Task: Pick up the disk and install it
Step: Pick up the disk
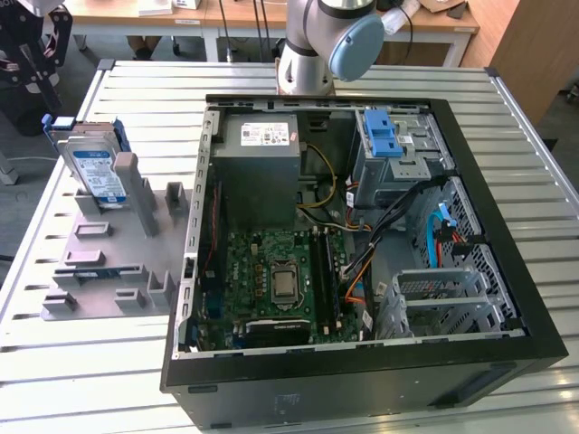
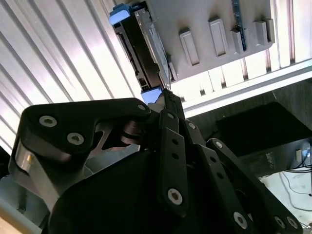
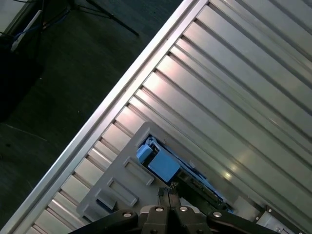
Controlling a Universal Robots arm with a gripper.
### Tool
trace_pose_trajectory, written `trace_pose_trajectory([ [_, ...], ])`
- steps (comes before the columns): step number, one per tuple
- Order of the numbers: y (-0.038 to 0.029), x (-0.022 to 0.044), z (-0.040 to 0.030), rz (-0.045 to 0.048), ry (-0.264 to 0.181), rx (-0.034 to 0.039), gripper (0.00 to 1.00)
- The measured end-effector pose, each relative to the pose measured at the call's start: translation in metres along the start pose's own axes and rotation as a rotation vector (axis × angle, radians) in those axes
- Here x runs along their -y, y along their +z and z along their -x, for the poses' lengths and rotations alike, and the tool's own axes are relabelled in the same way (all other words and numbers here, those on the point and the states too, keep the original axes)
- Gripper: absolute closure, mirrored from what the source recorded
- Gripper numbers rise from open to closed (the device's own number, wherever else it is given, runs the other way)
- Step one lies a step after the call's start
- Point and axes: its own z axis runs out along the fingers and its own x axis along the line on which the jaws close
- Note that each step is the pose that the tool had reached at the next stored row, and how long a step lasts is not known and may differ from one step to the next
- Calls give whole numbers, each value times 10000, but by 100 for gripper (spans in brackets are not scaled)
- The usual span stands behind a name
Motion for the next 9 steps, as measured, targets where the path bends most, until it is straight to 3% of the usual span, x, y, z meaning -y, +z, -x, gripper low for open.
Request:
trace_pose_trajectory([
  [9,0,0,0,-29,-473,45,89],
])
